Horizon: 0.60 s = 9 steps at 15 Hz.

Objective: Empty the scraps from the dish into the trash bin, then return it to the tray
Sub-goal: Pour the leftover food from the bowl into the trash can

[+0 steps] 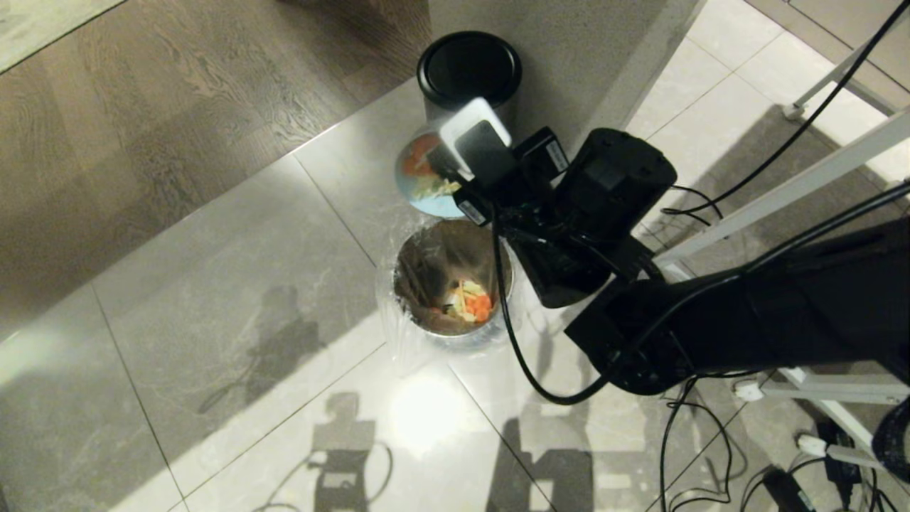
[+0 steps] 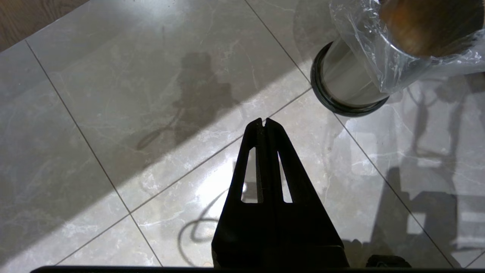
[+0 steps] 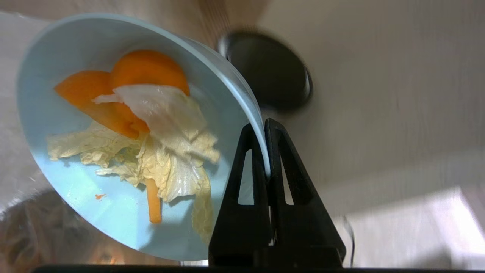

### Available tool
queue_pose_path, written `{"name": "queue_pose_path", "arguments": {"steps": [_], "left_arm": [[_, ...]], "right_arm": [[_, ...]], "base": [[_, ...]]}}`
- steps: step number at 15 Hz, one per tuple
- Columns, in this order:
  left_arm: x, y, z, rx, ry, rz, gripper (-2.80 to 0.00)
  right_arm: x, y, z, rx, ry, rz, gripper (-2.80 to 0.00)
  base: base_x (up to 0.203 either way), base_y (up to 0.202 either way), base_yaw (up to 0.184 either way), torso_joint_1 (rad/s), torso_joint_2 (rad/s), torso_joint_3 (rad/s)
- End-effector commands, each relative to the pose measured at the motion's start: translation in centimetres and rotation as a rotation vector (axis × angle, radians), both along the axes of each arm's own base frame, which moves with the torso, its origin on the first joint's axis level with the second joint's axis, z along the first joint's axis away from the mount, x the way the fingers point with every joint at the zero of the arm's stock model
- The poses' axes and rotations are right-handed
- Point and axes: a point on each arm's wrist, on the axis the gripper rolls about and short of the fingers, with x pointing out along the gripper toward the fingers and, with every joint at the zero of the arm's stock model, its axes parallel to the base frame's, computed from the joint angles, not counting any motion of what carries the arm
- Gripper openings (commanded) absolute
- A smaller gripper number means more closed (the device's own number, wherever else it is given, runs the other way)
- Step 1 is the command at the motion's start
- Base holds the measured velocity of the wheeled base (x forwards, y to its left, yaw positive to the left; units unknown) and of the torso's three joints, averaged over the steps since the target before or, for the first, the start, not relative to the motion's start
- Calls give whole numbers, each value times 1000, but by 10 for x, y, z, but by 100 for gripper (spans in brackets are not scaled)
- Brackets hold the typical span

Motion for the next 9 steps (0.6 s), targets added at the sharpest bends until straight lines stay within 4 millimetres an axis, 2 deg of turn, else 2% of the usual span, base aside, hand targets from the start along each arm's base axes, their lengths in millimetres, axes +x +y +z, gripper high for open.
{"name": "queue_pose_path", "arguments": {"steps": [1,4,9], "left_arm": [[0,0,0,-1,0,0,-280],[0,0,0,-1,0,0,-280],[0,0,0,-1,0,2,-280]], "right_arm": [[0,2,-8,-59,-65,51,-280],[-2,3,-13,-109,-167,103,-280],[-11,-5,-30,-175,-215,146,-280]], "base": [[0,0,0,0,0,0],[0,0,0,0,0,0],[0,0,0,0,0,0]]}}
